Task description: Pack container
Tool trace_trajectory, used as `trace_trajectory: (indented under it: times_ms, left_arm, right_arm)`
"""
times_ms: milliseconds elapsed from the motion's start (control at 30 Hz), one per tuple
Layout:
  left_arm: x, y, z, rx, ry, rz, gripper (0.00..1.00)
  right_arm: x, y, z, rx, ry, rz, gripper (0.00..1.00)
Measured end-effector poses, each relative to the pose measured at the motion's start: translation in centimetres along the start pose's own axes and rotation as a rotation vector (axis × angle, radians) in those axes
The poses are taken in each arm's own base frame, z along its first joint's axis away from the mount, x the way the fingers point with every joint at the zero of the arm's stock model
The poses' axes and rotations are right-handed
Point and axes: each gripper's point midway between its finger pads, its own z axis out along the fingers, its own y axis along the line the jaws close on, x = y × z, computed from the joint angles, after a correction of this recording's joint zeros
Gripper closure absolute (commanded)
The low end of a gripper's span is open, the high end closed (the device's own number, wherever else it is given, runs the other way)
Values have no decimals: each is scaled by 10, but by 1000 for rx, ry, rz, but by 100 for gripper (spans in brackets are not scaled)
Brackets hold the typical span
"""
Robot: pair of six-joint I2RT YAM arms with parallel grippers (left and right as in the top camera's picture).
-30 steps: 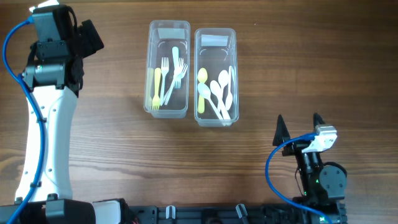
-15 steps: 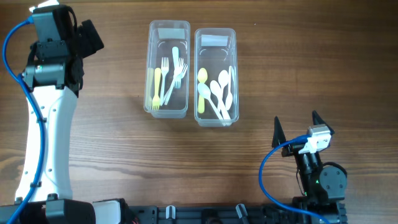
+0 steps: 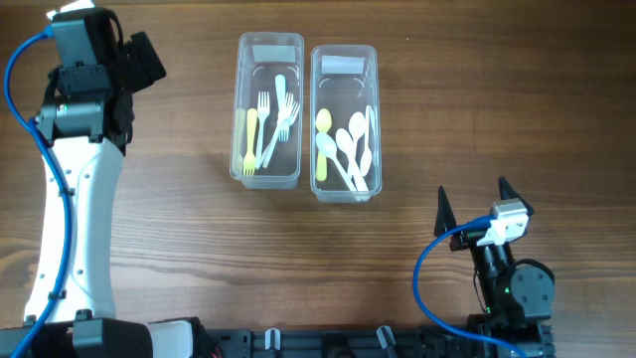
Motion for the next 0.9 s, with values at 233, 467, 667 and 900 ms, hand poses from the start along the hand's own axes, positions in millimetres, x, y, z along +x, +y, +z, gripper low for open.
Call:
trace_trajectory:
  times_ms: [233,467,667,900]
  left_arm:
    - [0,1,-4,0,-1,0,0]
    - [-36,6,-123,111,-229,-41,0]
    - [-48,30,-286,324,-567,-119,0]
    - [-23,84,-385,437,-791,-211,0]
  right_arm:
    - [0,0,0,-1,0,0,0]
    - [0,0,0,-1,-1,-7,0]
    - [0,0,0,-1,-1,-7,0]
    - [-1,0,0,-1,-5,-8,0]
